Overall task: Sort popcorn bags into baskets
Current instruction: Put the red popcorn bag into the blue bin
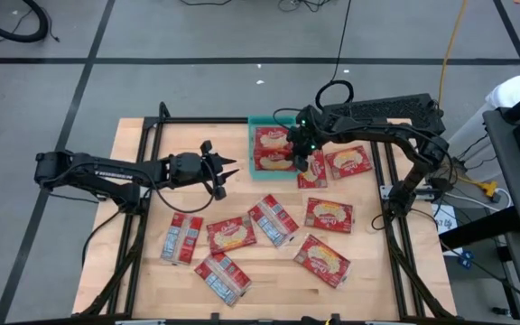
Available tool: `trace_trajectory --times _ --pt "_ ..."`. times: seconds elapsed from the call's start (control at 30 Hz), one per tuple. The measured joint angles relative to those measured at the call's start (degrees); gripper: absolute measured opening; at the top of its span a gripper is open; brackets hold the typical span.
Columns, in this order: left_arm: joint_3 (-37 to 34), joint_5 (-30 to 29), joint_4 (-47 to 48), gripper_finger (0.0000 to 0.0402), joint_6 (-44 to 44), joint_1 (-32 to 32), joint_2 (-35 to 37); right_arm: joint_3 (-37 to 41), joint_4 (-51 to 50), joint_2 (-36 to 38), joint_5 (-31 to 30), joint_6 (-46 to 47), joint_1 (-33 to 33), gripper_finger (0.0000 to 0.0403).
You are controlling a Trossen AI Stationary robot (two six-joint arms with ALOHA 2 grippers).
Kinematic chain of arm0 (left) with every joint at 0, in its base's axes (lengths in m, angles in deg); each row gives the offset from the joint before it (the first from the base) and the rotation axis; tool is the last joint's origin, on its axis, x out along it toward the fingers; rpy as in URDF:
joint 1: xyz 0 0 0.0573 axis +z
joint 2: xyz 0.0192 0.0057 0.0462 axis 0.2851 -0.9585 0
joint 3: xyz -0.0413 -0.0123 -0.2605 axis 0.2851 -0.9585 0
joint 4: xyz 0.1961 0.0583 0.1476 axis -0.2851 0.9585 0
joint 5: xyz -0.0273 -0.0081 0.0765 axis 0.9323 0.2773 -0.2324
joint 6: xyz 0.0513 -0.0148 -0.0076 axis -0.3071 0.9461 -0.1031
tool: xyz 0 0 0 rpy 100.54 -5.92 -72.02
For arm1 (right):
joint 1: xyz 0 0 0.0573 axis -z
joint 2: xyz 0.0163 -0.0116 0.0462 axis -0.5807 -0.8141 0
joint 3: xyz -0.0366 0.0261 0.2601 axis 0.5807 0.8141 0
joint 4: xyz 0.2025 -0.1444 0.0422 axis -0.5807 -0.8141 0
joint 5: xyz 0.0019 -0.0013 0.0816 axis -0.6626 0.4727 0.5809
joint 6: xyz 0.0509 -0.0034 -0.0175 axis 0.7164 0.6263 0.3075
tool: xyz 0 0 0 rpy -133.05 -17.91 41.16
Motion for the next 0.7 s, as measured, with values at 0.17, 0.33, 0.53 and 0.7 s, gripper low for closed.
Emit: trace_trajectory --times 0.17,0.33,0.53,0.7 --pt "0.0 0.0 0.0 0.014 0.0 0.0 0.0 0.0 -0.6 0.0 -0.2 -0.9 -0.3 0.0085" --pt "0.0 0.0 0.0 0.0141 0.0 0.0 0.0 0.0 0.2 0.0 -2.1 -1.1 -1.0 0.0125" --pt "0.0 0.0 0.0 0.0141 -0.1 0.0 0.0 0.0 3.1 0.0 -10.8 -3.9 -1.4 0.0159" --pt "0.0 0.0 0.0 0.0141 -0.1 0.0 0.0 0.0 7.4 0.0 -10.7 -4.4 -1.7 0.0163"
